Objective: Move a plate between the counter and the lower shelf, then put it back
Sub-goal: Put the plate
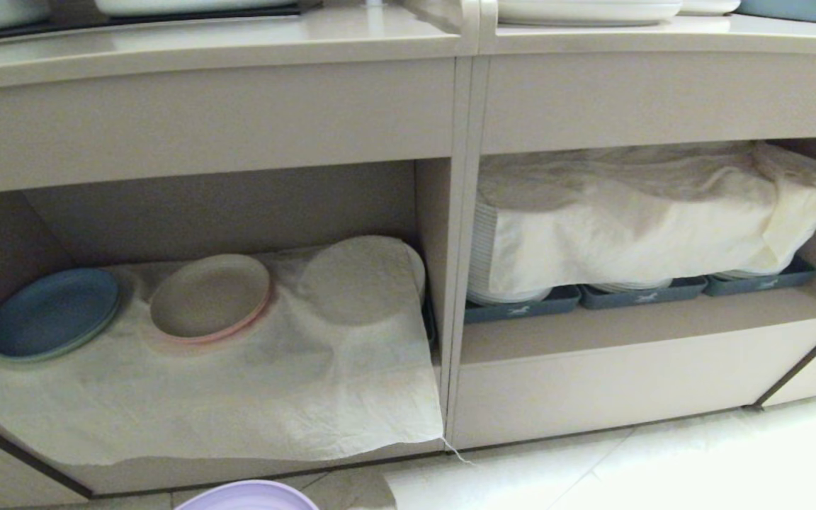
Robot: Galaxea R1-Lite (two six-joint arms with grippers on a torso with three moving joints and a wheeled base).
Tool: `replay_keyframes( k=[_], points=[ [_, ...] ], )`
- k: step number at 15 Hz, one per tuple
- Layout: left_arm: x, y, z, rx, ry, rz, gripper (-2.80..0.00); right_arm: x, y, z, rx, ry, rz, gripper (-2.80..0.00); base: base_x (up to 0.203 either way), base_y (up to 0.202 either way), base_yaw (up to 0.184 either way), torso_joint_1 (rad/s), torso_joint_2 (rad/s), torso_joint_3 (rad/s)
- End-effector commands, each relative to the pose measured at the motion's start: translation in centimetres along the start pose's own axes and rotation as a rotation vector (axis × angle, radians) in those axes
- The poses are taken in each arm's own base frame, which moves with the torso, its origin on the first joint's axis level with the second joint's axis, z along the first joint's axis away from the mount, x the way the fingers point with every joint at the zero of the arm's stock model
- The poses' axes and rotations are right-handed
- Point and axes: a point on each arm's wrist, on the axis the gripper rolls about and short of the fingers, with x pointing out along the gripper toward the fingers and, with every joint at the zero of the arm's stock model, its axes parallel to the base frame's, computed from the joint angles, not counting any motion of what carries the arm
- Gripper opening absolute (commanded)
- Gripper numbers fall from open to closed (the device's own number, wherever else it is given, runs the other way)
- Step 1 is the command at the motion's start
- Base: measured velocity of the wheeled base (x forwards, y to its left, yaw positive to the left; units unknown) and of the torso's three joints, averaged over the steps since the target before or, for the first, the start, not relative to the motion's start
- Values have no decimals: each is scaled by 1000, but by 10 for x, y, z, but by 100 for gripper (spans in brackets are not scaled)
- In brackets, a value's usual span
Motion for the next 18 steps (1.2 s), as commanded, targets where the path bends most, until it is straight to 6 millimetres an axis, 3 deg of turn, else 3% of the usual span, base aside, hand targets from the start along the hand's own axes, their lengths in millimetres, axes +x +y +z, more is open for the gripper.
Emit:
replay_keyframes(
  k=[1,18],
  points=[
    [0,0,0,-4,6,1,-280,0,0,0,0,0,1,-280,0,0,0,0,0,0],
    [1,0,0,-2,8,2,-280,0,0,0,0,1,1,-280,0,0,0,0,0,0]
  ],
)
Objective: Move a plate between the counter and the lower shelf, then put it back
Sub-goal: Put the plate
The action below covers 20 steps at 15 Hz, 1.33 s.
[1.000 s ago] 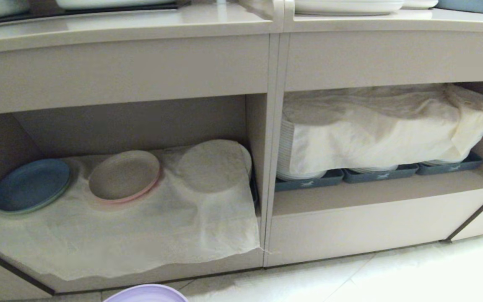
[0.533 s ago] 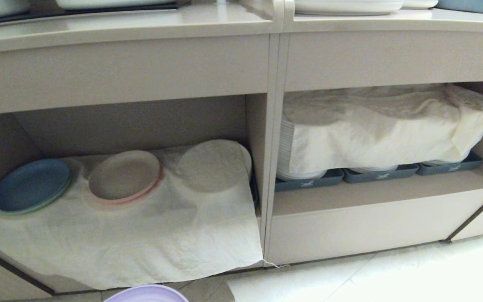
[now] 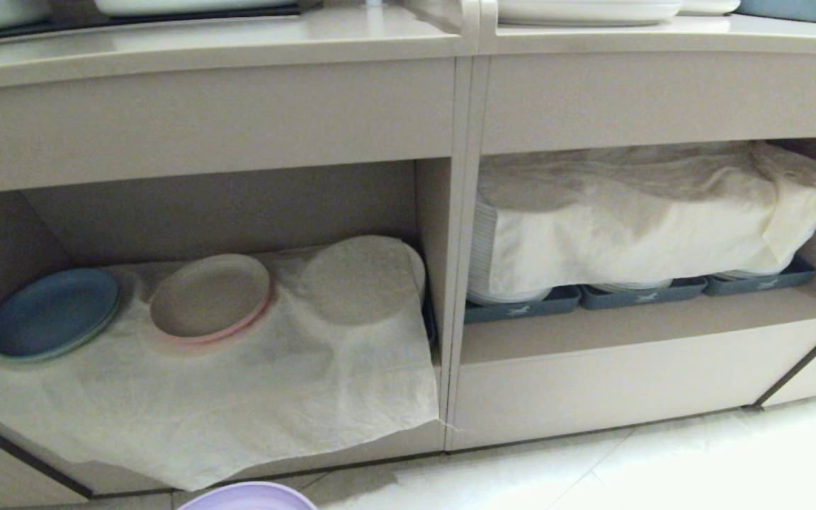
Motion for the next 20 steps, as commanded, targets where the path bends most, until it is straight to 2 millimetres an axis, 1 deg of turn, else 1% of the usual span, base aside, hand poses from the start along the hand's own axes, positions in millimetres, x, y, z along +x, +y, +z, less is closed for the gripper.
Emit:
replay_keyframes(
  k=[1,13,20],
  points=[
    [0,0,0,-3,5,2,-280,0,0,0,1,1,1,-280,0,0,0,0,0,0],
    [1,1,-2,-9,19,6,-280,0,0,0,1,-1,-1,-280,0,5,0,0,0,0],
    [1,1,-2,-27,21,6,-280,0,0,0,1,0,1,-280,0,185,-2,3,2,3]
  ],
)
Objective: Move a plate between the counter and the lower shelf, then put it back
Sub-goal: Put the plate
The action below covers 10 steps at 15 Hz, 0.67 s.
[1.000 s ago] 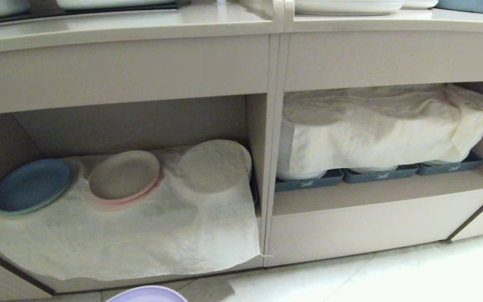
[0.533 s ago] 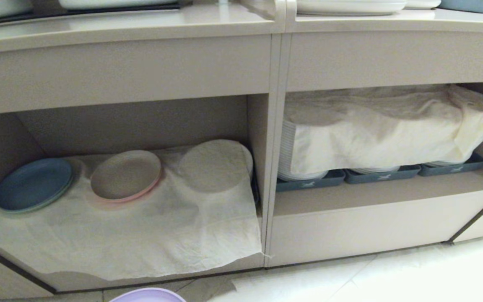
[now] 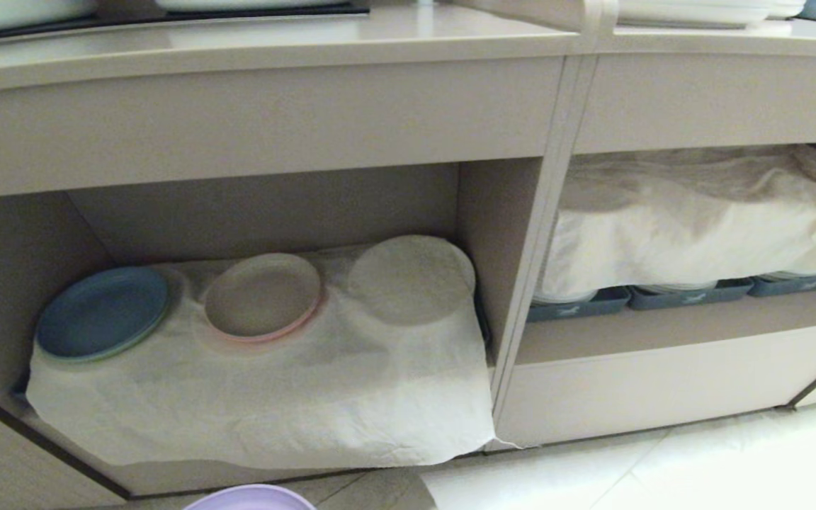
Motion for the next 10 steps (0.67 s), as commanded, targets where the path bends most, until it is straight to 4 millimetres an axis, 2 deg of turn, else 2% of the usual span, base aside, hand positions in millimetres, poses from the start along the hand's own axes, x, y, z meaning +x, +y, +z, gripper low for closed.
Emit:
replay_keyframes(
  k=[1,10],
  points=[
    [0,0,0,-5,5,2,-280,0,0,0,0,0,0,-280,0,193,-1,2,3,2],
    [0,0,0,-3,1,3,-280,0,0,0,0,0,-1,-280,0,195,0,3,2,3]
  ],
)
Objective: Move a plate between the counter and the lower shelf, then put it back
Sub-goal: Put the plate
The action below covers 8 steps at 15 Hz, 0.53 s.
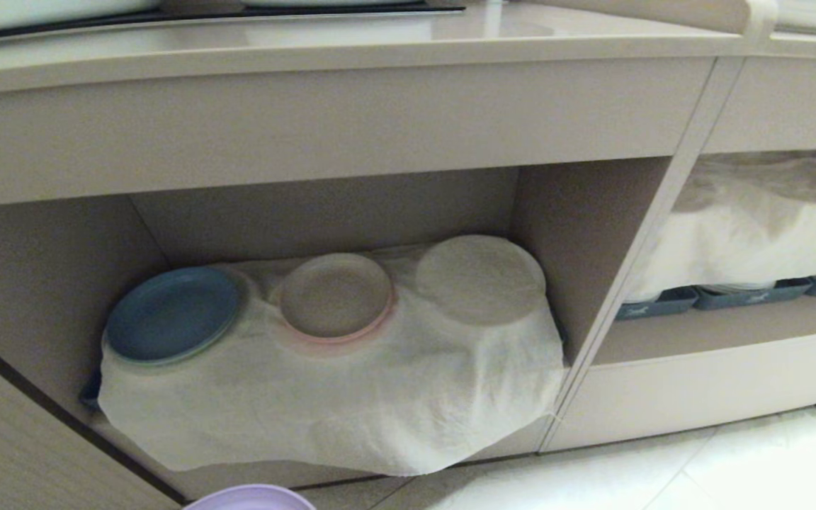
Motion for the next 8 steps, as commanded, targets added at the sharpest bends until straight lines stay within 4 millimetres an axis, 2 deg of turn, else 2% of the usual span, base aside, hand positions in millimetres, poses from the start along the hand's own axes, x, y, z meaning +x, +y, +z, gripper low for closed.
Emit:
replay_keyframes(
  k=[1,8],
  points=[
    [0,0,0,-3,1,0,-280,0,0,0,1,0,0,-280,0,200,-3,5,1,1],
    [0,0,0,-3,1,0,-280,0,0,0,1,-1,0,-280,0,197,-1,3,0,2]
  ],
)
